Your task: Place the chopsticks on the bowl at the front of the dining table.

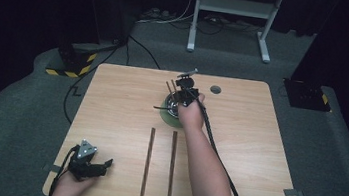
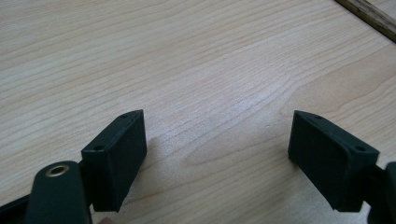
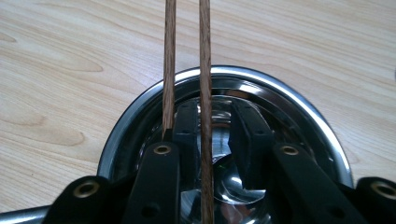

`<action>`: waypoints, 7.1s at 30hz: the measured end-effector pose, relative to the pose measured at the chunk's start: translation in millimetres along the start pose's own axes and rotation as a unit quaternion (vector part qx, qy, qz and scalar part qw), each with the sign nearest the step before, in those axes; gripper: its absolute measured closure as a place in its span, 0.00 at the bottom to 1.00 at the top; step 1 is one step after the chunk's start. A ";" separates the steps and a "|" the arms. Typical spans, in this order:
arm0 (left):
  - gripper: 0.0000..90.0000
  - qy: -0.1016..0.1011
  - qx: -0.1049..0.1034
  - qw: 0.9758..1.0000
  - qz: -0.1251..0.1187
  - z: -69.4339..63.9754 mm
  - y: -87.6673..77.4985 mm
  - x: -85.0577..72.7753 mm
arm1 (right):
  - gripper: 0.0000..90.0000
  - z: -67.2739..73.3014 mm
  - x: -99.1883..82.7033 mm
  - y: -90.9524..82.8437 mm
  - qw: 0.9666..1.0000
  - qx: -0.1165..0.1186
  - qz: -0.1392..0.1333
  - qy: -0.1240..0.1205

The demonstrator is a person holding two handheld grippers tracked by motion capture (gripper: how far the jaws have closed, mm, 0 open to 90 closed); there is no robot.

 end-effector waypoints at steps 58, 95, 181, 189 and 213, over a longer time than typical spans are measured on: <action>0.45 -0.016 0.023 1.000 -0.003 3.5 -0.9 5.0 | 1.00 -46.1 -126.3 -62.7 0.986 0.026 -0.160 -0.041; 0.74 0.003 0.026 0.999 -0.027 -103.1 101.3 172.9 | 0.56 -35.1 -134.2 -72.3 0.977 0.075 -0.197 -0.020; 0.82 0.025 0.006 0.999 -0.042 -132.6 144.7 195.0 | 0.63 0.5 -137.6 -66.5 0.971 0.101 -0.198 -0.085; 0.82 0.024 0.006 0.999 -0.043 -133.4 144.5 196.0 | 0.63 2.6 -137.5 -66.7 0.971 0.104 -0.200 -0.086; 0.82 0.029 0.006 0.999 -0.041 -131.9 145.5 195.6 | 0.62 4.9 -137.6 -66.4 0.970 0.105 -0.199 -0.094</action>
Point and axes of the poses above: each handheld gripper's, and its own axes: y roughly forward along the jaws, x roughly out of its top, z roughly to its left, the point moved 10 cm from there along y, roughly forward along the jaws, and after that the axes turned 1 degree about -x, right-handed, at the moved point
